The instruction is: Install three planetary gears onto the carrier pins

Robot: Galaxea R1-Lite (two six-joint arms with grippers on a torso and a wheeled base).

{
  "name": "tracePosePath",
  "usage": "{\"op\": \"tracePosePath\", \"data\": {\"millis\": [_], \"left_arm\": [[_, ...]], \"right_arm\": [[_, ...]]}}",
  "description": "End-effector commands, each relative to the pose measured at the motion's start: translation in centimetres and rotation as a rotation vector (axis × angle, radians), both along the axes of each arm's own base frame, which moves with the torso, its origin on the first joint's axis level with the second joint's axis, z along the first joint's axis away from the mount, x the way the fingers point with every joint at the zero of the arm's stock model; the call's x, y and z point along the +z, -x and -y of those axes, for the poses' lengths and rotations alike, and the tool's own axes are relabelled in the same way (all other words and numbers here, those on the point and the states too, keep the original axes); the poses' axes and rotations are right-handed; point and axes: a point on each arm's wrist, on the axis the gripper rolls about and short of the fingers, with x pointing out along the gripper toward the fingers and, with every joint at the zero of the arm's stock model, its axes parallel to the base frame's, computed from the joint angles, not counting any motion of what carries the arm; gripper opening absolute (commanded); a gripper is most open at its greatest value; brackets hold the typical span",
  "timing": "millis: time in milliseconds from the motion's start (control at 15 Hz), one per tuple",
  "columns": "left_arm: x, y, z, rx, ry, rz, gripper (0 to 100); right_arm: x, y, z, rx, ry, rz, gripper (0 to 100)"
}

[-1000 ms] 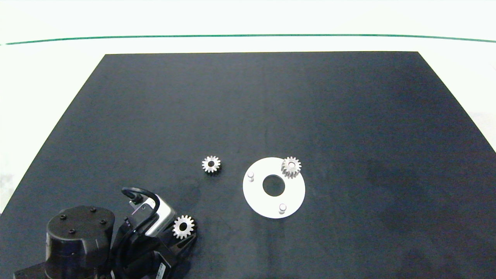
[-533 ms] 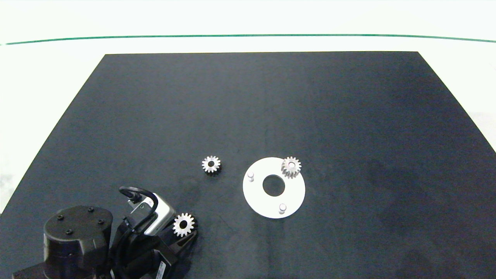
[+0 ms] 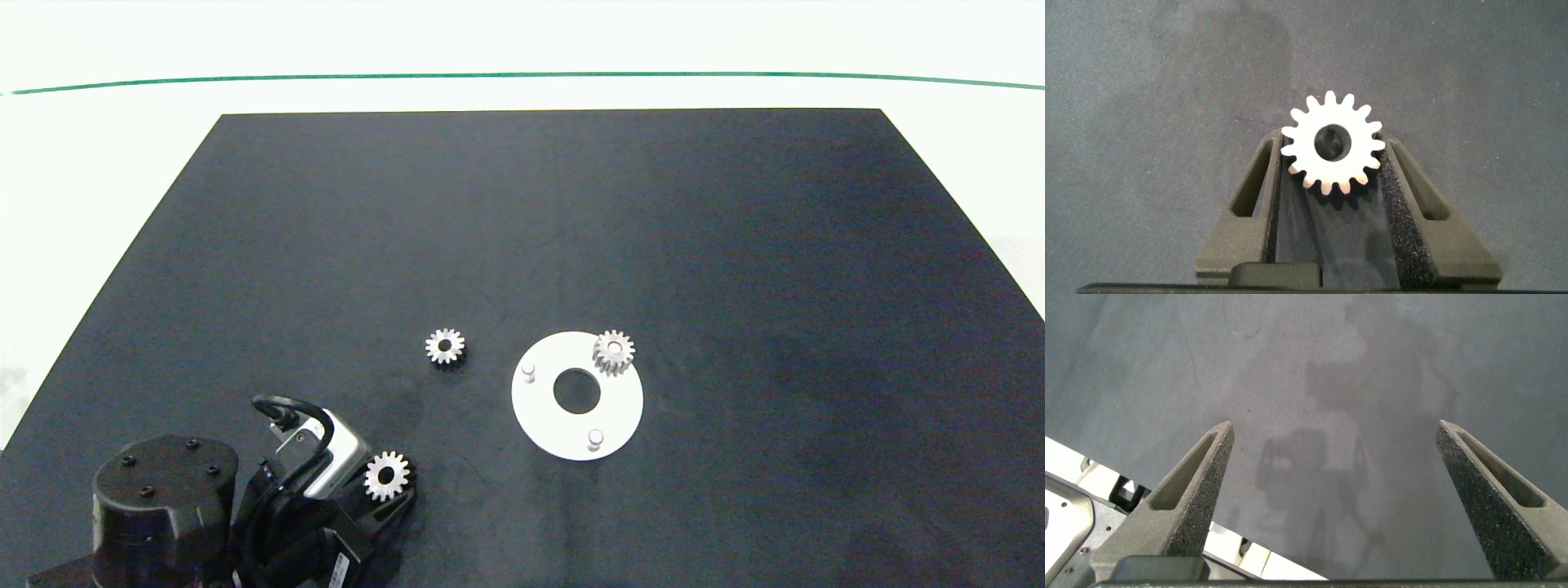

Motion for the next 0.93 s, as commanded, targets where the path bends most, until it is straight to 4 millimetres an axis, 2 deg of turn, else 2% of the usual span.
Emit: {"op": "tracePosePath", "data": {"millis": [67, 200, 267, 333, 467, 733, 933], "left_arm": [[0.2, 0.0, 0.0, 0.0, 0.005, 0.01, 1], [0.5, 0.2, 0.0, -0.003, 0.01, 0.025, 0], [1.2, 0.8, 0.1, 0.003, 0.017, 0.067, 0], [2.0, 1.8, 0.6, -0.018, 0.028, 0.109, 0], [2.9, 2.3, 1.4, -0.027, 0.046, 0.15, 0], [2.9, 1.7, 2.8, -0.055, 0.039, 0.142, 0], [2.9, 1.0, 5.4, -0.058, 0.018, 0.152, 0]], "right_arm": [[-0.1, 0.0, 0.0, 0.0, 0.005, -0.006, 100], [-0.1, 0.0, 0.0, 0.0, 0.005, -0.006, 100], [-0.1, -0.1, 0.0, 0.0, 0.006, -0.007, 100], [-0.1, -0.1, 0.0, 0.0, 0.006, -0.007, 100], [-0.1, 0.0, 0.0, 0.002, 0.005, -0.006, 100], [0.0, 0.3, 0.2, 0.01, 0.012, 0.013, 100], [0.1, 0.4, 0.2, 0.01, 0.01, 0.021, 100]]}}
